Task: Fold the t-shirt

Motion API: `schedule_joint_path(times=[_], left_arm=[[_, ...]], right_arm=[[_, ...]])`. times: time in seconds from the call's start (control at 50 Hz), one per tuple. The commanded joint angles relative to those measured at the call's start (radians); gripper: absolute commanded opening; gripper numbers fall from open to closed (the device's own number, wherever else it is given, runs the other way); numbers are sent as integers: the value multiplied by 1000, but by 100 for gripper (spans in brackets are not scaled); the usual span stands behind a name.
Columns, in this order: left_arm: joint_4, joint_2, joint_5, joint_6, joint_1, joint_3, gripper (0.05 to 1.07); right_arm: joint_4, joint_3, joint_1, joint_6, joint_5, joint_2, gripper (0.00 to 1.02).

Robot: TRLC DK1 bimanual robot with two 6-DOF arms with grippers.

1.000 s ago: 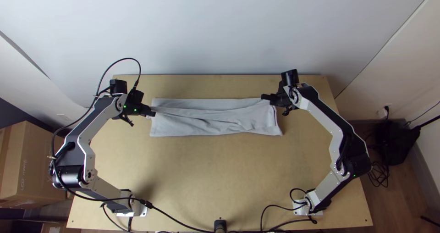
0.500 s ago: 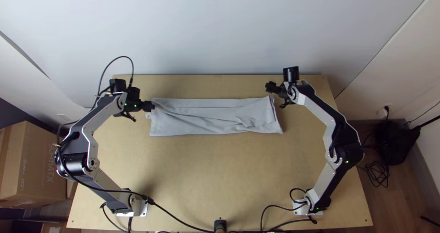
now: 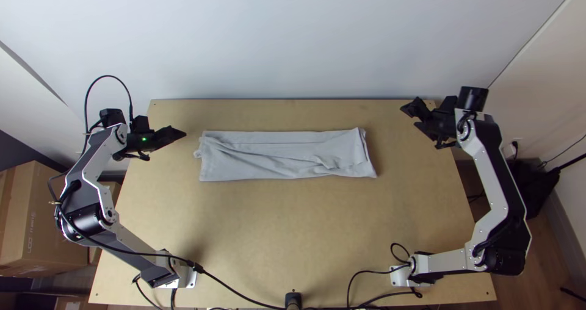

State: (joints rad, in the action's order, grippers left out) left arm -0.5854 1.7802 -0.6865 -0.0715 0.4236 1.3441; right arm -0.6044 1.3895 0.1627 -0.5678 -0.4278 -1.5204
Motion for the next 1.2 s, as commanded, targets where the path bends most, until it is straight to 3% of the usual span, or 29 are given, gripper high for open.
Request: schedule_joint_path(times=[0.0,0.06,0.14,0.26,0.34,0.78,1.06,1.1,1.14,1.18], left_arm=[[-28,51,-56,-40,9,-23,102],[-34,68,-88,-70,7,-31,102],[-47,87,-99,-97,1,-33,102],[-60,117,-102,-129,-9,-31,102],[-67,133,-100,-139,-22,-25,102],[-77,202,-64,-128,-134,-6,102],[-19,219,39,-24,-258,32,100],[-11,219,50,-4,-267,33,89],[-2,217,79,16,-279,30,58],[25,217,128,41,-287,30,14]], right_arm=[[-58,29,69,-64,-210,17,99],[-80,29,112,-101,-385,17,99],[-98,22,153,-116,-534,16,99],[-123,22,192,-119,-720,6,98],[-123,19,205,-109,-789,8,98],[-123,-12,199,-90,-796,97,98],[-123,-24,201,-90,-796,143,98],[-121,-29,202,-90,-795,146,98],[-121,-33,204,-89,-796,152,98],[-121,-40,205,-87,-796,158,98]])
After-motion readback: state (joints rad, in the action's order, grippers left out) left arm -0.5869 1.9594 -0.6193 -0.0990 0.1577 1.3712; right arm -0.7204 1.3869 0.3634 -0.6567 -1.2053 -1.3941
